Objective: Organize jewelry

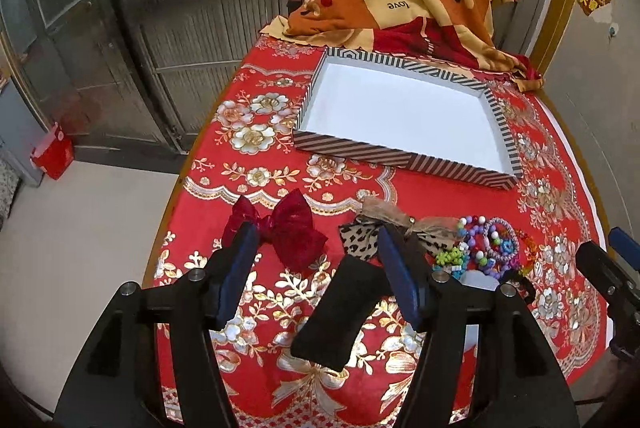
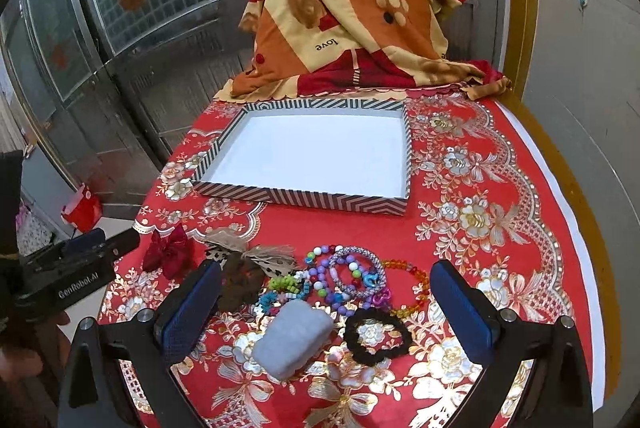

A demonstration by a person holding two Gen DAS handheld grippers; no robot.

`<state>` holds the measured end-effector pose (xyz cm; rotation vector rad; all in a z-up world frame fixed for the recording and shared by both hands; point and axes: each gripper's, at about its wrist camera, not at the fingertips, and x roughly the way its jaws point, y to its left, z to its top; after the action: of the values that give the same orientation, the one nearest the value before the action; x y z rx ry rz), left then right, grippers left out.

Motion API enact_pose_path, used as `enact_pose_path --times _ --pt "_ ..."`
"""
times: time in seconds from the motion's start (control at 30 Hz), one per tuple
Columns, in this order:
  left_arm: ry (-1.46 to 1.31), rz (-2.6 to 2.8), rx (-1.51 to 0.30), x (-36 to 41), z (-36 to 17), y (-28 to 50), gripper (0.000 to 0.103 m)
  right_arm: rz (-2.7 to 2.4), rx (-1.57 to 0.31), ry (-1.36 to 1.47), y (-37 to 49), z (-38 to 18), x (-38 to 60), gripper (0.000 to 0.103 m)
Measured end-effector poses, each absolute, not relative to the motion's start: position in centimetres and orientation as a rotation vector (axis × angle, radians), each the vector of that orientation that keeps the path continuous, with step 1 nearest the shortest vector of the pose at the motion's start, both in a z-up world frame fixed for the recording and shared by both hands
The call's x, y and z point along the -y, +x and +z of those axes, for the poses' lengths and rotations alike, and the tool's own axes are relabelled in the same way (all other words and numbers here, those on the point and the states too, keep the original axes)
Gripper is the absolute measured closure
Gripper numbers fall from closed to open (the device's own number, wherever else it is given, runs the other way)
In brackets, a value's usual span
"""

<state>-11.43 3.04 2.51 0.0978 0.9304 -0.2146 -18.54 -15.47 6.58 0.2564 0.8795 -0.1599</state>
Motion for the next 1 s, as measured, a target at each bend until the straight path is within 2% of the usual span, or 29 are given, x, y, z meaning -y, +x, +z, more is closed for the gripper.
enact_pose_path --times 1.0 --pt "0.137 -0.212 -0.922 -3.0 3.3 -12.3 0.041 -0.157 -0.922 0.204 -18.7 6.6 13.5 0.000"
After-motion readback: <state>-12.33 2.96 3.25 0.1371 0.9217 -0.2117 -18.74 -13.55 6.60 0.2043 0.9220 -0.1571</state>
